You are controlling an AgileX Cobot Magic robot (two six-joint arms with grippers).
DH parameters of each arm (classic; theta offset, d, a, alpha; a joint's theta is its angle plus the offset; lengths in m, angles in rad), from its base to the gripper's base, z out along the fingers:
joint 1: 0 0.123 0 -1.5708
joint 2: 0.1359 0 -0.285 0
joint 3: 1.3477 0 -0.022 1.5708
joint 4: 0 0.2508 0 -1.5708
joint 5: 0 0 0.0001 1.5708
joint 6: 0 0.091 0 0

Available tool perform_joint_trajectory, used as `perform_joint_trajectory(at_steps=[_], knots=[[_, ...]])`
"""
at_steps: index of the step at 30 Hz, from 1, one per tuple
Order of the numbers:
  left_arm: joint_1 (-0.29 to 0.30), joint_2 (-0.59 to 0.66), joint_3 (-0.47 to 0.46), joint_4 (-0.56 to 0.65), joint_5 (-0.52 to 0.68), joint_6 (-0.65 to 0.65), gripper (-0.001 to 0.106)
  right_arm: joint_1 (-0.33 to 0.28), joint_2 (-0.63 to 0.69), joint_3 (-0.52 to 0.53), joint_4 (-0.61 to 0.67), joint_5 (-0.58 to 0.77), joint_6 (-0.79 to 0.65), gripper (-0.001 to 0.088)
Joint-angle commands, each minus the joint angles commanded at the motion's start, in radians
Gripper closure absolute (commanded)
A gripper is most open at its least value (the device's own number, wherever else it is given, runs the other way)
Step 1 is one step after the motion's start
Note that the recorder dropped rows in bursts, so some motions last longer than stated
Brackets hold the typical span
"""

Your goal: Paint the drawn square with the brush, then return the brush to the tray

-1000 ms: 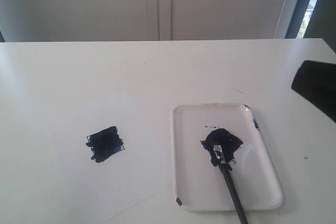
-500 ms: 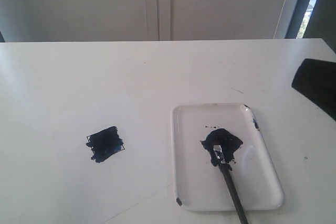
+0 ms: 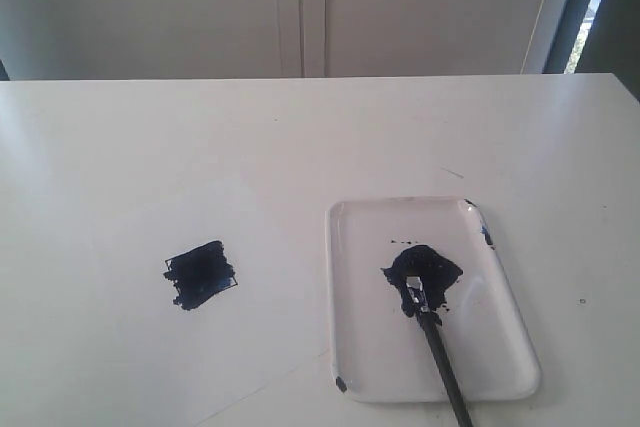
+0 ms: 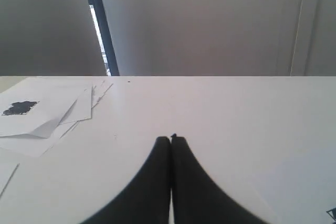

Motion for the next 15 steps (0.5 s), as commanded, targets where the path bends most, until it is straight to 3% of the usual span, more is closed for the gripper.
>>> perform_joint_trajectory(at_steps=[3,8,15], knots=[[0.003,-0.054,0.088,0.000,0.004,0.000,0.105,-0.049,-0.025,0.154,0.000,0.010,0.000,0.0868],[0.003,-0.067,0.171,0.000,0.002,0.000,0.105,-0.049,-0.025,0.332,0.000,0.025,0.000,0.0868],[0.003,-0.067,0.217,0.000,0.020,0.000,0.105,-0.049,-0.025,0.338,0.006,0.213,0.000,0.0868]])
